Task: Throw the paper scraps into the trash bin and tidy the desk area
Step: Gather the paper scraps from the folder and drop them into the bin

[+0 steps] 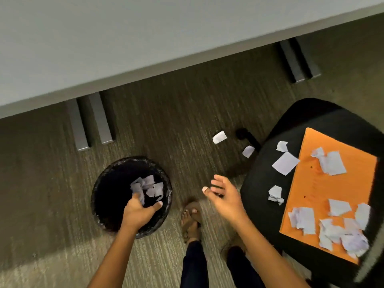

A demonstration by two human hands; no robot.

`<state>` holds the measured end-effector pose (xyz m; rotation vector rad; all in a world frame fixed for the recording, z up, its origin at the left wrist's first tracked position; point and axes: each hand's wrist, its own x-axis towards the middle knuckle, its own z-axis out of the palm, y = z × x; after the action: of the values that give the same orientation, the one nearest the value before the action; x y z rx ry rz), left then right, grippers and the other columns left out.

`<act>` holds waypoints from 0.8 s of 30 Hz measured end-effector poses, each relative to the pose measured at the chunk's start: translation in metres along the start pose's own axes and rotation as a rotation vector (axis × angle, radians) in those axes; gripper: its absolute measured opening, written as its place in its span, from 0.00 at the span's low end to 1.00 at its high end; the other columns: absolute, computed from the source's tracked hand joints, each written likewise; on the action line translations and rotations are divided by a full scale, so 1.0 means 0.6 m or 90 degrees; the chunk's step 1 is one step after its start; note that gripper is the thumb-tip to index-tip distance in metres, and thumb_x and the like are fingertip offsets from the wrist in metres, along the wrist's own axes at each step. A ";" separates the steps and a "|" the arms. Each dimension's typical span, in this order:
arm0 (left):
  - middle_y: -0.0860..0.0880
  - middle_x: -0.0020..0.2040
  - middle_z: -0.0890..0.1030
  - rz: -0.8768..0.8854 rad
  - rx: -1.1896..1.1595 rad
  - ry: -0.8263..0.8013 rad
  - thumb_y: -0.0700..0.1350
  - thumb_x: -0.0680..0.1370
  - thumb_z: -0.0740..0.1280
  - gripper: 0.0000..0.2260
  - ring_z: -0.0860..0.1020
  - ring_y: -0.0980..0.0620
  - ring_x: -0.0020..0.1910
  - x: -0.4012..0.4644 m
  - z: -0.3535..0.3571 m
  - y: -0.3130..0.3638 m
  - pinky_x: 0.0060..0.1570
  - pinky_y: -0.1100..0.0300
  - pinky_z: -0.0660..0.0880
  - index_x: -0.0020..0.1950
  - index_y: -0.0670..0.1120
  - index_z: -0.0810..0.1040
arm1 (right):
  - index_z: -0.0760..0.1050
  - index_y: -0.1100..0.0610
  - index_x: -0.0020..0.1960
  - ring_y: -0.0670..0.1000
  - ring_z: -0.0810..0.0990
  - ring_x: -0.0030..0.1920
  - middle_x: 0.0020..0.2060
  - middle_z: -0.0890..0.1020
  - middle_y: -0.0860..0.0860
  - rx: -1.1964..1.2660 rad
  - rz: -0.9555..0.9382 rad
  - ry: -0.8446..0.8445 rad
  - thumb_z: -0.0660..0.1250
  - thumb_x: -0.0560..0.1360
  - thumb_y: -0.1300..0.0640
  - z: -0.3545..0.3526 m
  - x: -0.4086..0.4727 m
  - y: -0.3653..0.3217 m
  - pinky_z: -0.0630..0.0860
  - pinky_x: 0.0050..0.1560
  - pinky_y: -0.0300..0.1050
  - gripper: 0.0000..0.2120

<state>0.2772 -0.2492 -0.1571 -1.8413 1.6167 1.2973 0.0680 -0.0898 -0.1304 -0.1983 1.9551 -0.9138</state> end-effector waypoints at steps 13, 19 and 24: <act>0.47 0.69 0.70 0.479 0.306 -0.145 0.57 0.65 0.79 0.43 0.72 0.46 0.68 -0.141 0.288 0.356 0.66 0.49 0.73 0.75 0.50 0.63 | 0.70 0.50 0.68 0.60 0.69 0.68 0.69 0.69 0.54 -0.242 0.136 0.395 0.80 0.61 0.40 -0.363 -0.066 0.120 0.74 0.62 0.58 0.40; 0.46 0.70 0.61 0.525 0.503 -0.151 0.54 0.70 0.76 0.45 0.75 0.44 0.62 -0.202 0.405 0.361 0.60 0.48 0.77 0.79 0.56 0.53 | 0.58 0.47 0.78 0.63 0.55 0.76 0.77 0.54 0.57 -0.286 0.213 0.276 0.77 0.63 0.36 -0.376 -0.073 0.187 0.63 0.71 0.59 0.50; 0.45 0.65 0.66 0.576 0.501 -0.073 0.45 0.77 0.68 0.20 0.80 0.41 0.49 -0.214 0.435 0.366 0.51 0.47 0.79 0.69 0.50 0.71 | 0.66 0.49 0.75 0.60 0.61 0.71 0.73 0.61 0.55 -0.257 0.163 0.314 0.76 0.70 0.43 -0.362 -0.065 0.205 0.68 0.67 0.53 0.38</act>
<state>-0.0158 -0.0352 -0.1226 -0.5552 2.5080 0.7718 -0.0586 0.1287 -0.1243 0.0569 2.5422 -0.4120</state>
